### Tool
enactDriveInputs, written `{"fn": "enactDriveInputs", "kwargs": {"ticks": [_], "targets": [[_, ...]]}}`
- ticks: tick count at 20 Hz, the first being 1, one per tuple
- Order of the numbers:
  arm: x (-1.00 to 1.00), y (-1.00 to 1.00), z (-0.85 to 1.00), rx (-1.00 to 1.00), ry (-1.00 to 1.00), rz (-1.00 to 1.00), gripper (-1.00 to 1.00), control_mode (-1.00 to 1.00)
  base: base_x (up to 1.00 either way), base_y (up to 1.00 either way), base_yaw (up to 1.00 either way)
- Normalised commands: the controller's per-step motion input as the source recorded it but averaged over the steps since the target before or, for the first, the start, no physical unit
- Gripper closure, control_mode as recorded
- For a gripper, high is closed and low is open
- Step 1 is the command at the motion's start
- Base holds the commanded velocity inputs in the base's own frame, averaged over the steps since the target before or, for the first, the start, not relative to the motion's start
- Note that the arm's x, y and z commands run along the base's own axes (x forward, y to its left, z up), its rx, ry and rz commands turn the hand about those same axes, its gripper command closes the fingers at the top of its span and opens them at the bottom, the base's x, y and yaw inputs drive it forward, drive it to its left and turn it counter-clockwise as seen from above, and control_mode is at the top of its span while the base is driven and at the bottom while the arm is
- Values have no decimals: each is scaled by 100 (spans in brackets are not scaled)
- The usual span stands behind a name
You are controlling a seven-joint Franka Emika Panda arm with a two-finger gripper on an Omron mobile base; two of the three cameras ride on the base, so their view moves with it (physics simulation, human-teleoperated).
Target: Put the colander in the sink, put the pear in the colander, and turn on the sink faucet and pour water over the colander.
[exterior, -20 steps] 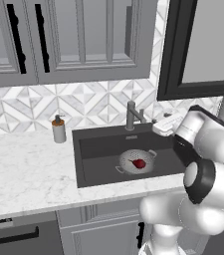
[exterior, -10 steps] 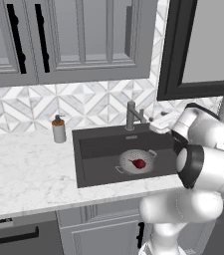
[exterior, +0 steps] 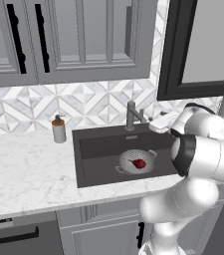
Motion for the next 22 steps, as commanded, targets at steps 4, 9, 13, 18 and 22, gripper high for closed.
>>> {"fn": "enactDriveInputs", "kwargs": {"ticks": [4,9,13,18,22], "targets": [[-1,-9,-12,0,-7,3,-100,-100,0,0,0],[-1,-8,-6,0,-10,5,-100,-100,0,0,0],[0,-9,-2,0,-8,4,-100,-100,0,0,0],[0,-8,-9,0,-9,5,-100,-100,0,0,0],[0,-2,-3,0,-3,1,-100,-100,0,0,0]]}}
